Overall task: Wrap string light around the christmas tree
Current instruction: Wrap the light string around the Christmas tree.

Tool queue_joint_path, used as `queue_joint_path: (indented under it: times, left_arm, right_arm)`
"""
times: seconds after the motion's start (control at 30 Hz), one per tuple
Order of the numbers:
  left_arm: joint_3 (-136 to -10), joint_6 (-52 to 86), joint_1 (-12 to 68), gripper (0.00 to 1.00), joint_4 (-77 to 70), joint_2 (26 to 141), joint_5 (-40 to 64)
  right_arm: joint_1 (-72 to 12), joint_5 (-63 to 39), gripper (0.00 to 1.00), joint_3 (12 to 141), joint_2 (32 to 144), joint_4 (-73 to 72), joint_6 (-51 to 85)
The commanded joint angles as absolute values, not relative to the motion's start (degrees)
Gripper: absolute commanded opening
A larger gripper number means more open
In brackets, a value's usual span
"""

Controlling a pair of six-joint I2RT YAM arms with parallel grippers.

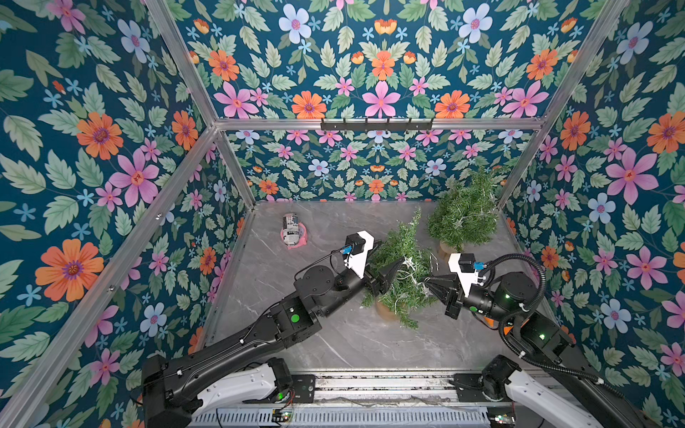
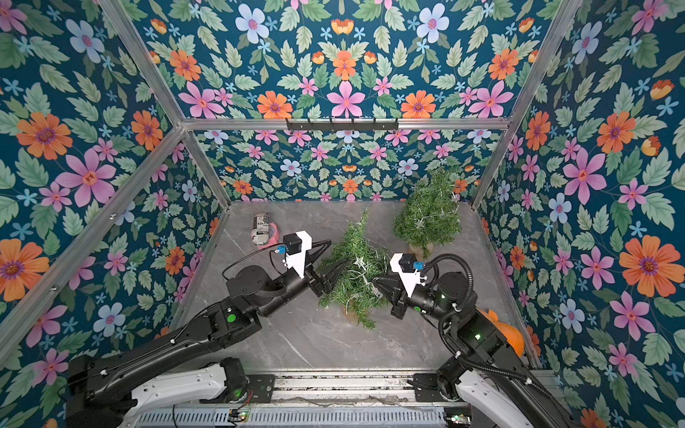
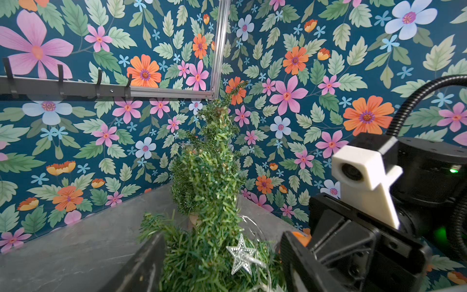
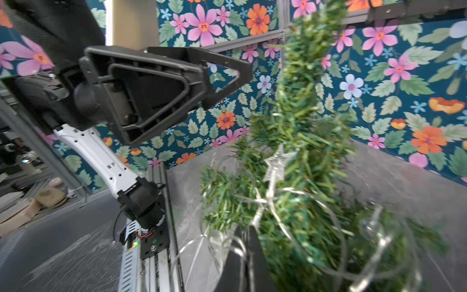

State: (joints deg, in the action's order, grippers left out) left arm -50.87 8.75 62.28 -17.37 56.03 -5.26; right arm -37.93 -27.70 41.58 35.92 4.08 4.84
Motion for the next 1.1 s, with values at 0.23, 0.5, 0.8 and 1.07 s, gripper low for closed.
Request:
queue_joint_path:
  times: [0.23,0.5,0.8,1.07]
  left_arm:
    - [-51.7,8.1,62.2,0.68,-16.3,55.4,-1.1]
    - [-51.7,9.0,62.3,0.65,-15.5,55.0,7.5]
    - [-51.2,9.3,62.2,0.67,-11.4,54.5,7.1]
    - [-51.9,10.0,62.3,0.53,-10.5,56.6,9.5]
  right_arm:
    - [-45.8,-21.0,0.05,45.5,37.8,1.9,0.5]
    - [-46.4,-19.8,0.06,48.9,42.9,-1.3,0.9]
    - [-46.6,-17.4,0.07,51.6,46.4,-3.5,0.7]
    - [-46.8,-15.1,0.09,52.0,47.1,-4.4,0.5]
